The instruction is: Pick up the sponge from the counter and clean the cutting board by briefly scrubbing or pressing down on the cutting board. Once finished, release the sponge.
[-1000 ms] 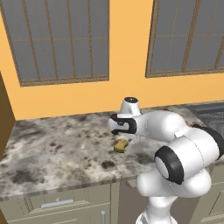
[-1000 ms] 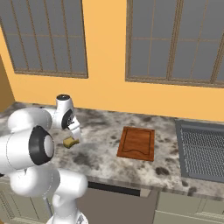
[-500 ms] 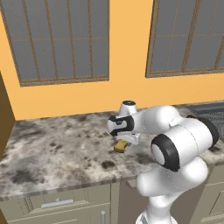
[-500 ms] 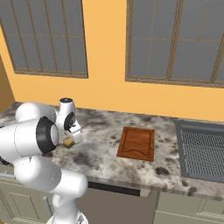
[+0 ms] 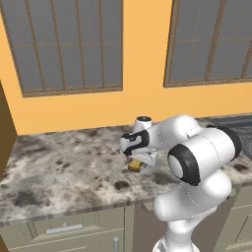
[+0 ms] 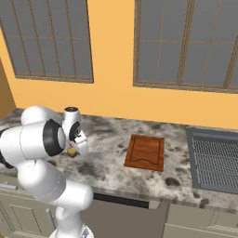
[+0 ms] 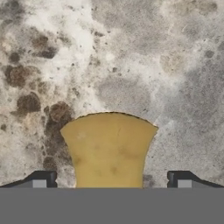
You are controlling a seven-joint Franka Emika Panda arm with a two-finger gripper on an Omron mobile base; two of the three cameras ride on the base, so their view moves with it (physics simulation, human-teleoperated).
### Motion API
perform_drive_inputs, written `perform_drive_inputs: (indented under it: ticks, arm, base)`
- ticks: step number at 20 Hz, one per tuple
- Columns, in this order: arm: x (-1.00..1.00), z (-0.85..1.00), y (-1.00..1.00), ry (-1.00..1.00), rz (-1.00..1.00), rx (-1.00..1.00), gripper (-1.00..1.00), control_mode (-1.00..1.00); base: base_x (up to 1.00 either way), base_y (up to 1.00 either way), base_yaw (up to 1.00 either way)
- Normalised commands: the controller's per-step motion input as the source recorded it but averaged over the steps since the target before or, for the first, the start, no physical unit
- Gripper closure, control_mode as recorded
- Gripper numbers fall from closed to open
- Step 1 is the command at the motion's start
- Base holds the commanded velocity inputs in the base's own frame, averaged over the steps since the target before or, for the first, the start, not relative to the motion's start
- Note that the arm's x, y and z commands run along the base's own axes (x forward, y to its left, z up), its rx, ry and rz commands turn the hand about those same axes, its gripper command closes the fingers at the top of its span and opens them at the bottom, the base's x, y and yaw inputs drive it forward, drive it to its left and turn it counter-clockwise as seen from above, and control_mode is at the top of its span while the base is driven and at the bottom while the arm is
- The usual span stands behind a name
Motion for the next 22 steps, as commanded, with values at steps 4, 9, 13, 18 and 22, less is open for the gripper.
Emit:
perform_drive_inputs:
  ticks: [4,9,13,18,22]
  arm:
    - [0.00,-0.16,0.00,0.00,0.00,0.00,-1.00,-1.00]
    - [0.00,-0.05,0.01,0.00,0.00,0.00,-1.00,-1.00]
    - [0.00,0.00,0.00,0.00,0.00,0.00,-1.00,-1.00]
    - [0.00,0.00,0.00,0.00,0.00,0.00,-1.00,-1.00]
    - [0.00,0.06,0.00,0.00,0.00,0.00,-1.00,-1.00]
  base:
    - [0.00,0.00,0.00]
    - [0.00,0.00,0.00]
    - [0.00,0.00,0.00]
    - [0.00,0.00,0.00]
    - [0.00,0.00,0.00]
